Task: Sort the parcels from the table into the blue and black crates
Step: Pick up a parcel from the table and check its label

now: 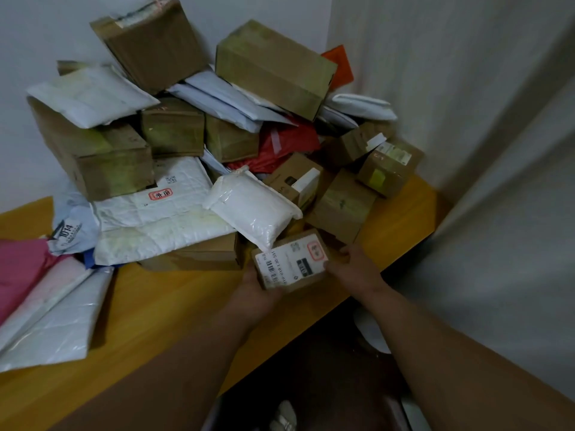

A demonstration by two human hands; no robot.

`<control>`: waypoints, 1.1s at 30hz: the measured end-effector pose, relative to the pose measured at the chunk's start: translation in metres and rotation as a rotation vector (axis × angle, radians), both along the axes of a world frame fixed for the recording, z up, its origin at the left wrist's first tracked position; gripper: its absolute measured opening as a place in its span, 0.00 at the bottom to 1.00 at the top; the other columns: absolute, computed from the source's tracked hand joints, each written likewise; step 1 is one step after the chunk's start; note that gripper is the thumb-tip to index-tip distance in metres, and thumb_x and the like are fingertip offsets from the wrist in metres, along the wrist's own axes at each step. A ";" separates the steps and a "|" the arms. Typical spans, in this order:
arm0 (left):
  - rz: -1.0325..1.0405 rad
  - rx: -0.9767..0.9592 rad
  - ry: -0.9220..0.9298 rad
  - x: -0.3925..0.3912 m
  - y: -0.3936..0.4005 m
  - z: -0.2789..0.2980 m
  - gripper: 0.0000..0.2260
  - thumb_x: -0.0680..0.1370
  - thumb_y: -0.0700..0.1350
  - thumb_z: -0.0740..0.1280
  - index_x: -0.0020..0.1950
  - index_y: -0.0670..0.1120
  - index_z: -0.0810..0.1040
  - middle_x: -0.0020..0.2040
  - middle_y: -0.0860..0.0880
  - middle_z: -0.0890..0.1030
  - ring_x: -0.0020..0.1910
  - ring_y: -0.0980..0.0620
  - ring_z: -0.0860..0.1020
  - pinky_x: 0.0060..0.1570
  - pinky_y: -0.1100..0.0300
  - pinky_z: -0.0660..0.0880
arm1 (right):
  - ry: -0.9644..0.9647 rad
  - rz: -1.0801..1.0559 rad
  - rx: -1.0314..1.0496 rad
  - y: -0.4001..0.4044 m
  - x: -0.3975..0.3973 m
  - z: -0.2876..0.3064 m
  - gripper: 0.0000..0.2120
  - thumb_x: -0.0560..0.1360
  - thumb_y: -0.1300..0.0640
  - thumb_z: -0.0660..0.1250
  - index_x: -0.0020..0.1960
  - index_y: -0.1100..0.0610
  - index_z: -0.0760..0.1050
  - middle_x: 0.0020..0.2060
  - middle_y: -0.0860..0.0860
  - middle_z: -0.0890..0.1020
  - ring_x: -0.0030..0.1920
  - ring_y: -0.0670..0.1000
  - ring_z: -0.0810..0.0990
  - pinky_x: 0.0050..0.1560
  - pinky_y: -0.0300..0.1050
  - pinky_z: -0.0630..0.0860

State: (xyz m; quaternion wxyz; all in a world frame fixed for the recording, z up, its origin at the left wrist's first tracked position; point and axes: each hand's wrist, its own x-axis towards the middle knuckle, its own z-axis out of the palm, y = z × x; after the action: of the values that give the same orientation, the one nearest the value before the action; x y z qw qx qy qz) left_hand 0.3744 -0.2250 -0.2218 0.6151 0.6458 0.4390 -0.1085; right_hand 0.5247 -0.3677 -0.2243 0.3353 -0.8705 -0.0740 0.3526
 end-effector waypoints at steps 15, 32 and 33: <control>0.092 0.138 0.133 -0.074 0.015 -0.002 0.24 0.81 0.52 0.63 0.76 0.46 0.64 0.65 0.44 0.76 0.62 0.42 0.75 0.61 0.48 0.74 | 0.325 0.299 -0.147 0.000 -0.080 0.015 0.19 0.77 0.55 0.69 0.67 0.49 0.70 0.58 0.49 0.78 0.56 0.50 0.76 0.53 0.43 0.74; 0.366 -0.089 -0.023 -0.224 0.061 0.023 0.13 0.80 0.47 0.65 0.64 0.48 0.76 0.50 0.48 0.84 0.49 0.47 0.83 0.55 0.46 0.80 | 0.450 0.232 -0.005 0.060 -0.223 0.025 0.13 0.76 0.53 0.69 0.60 0.50 0.76 0.58 0.50 0.80 0.61 0.54 0.75 0.66 0.54 0.69; 0.372 -0.080 -0.043 -0.233 0.065 0.025 0.13 0.80 0.47 0.65 0.63 0.48 0.77 0.50 0.48 0.85 0.48 0.47 0.83 0.55 0.47 0.80 | 0.455 0.214 0.018 0.064 -0.229 0.024 0.15 0.76 0.53 0.69 0.62 0.51 0.76 0.59 0.50 0.79 0.62 0.54 0.75 0.64 0.53 0.69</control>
State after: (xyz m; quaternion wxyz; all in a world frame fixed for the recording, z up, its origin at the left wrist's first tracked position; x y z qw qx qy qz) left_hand 0.1418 -0.1602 -0.1973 0.6588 0.5308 0.5331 0.0036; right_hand 0.2953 -0.3038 -0.2003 0.3117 -0.7529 -0.0917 0.5724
